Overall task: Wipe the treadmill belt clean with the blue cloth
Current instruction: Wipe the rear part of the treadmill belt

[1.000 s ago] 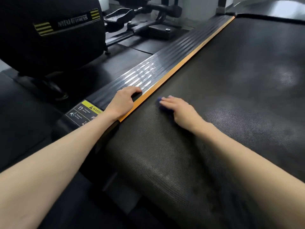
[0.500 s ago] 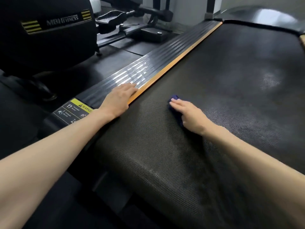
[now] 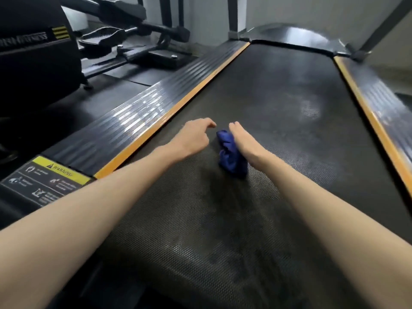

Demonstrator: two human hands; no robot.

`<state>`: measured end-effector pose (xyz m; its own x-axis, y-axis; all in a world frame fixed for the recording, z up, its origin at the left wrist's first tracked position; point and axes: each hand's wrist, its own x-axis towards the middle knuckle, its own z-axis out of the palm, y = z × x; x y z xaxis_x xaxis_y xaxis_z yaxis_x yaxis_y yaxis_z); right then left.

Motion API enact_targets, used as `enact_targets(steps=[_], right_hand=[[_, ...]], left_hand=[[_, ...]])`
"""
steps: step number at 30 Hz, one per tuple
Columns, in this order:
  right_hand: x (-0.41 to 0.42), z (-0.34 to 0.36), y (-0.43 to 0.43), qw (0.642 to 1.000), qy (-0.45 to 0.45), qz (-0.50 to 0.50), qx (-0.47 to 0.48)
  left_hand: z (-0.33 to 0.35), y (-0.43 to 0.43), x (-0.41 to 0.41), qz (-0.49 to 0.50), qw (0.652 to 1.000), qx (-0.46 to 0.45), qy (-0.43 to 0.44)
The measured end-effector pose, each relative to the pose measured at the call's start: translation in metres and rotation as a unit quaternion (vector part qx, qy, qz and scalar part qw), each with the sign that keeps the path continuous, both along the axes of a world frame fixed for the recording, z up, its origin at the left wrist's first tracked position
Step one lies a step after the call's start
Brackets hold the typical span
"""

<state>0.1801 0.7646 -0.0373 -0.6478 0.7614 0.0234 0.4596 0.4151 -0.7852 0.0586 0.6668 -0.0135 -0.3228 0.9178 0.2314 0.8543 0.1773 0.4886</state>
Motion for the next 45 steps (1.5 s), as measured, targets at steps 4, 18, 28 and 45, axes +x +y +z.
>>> enact_targets(steps=[4,18,28,45], right_hand=[[0.045,0.013,0.040,0.986,0.047,-0.147,-0.062],[0.188,0.029,0.110,0.961,-0.077,-0.263,0.032],[0.306,0.007,0.173,0.900,-0.211,-0.350,0.152],[0.326,-0.009,0.177,0.905,-0.160,-0.326,0.221]], left_hand=[[-0.020,0.052,0.054,0.017,0.989,-0.106,0.097],[-0.054,0.157,0.083,-0.159,0.923,0.025,0.350],[-0.048,0.249,0.111,-0.162,0.971,-0.037,0.174],[-0.052,0.284,0.183,-0.328,0.933,0.054,0.141]])
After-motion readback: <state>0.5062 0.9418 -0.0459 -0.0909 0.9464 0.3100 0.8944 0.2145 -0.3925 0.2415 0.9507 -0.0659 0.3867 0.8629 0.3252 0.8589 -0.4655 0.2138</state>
